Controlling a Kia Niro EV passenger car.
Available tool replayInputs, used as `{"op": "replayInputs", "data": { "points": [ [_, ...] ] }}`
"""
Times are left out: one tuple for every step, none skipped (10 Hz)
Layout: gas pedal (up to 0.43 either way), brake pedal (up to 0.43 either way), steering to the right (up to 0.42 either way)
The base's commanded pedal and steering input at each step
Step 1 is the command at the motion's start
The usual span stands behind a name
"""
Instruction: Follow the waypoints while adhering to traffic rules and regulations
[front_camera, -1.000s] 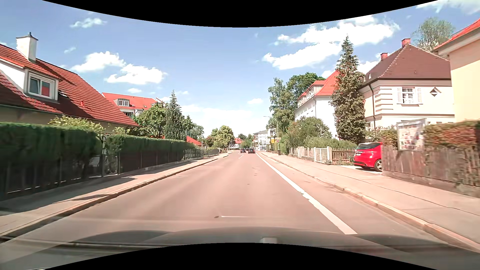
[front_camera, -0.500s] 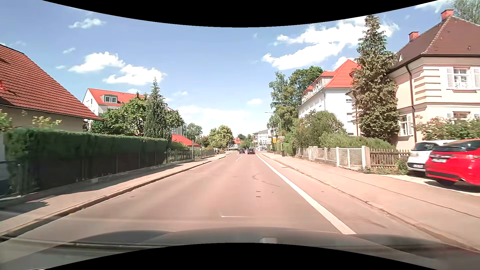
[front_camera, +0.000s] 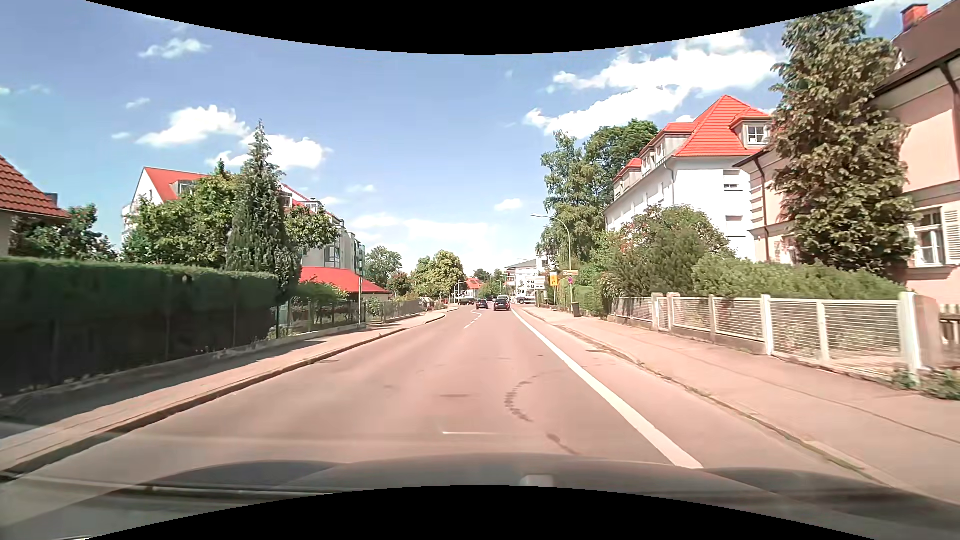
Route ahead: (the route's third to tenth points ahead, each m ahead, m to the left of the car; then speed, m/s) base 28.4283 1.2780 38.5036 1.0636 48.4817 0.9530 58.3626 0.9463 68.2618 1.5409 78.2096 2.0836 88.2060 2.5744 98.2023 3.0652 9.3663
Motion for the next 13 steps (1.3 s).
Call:
{"op": "replayInputs", "data": {
  "points": [
    [0.0,0.0,0.0],
    [0.0,0.0,0.0],
    [0.0,0.0,0.0],
    [0.0,0.0,0.0],
    [0.0,0.0,0.0],
    [0.0,0.0,0.0],
    [0.0,0.0,0.0],
    [0.0,0.0,0.0],
    [0.0,0.0,0.0],
    [0.0,0.0,0.0],
    [0.0,0.0,0.0],
    [0.0,0.0,0.0],
    [0.0,0.0,0.0]
  ]
}}
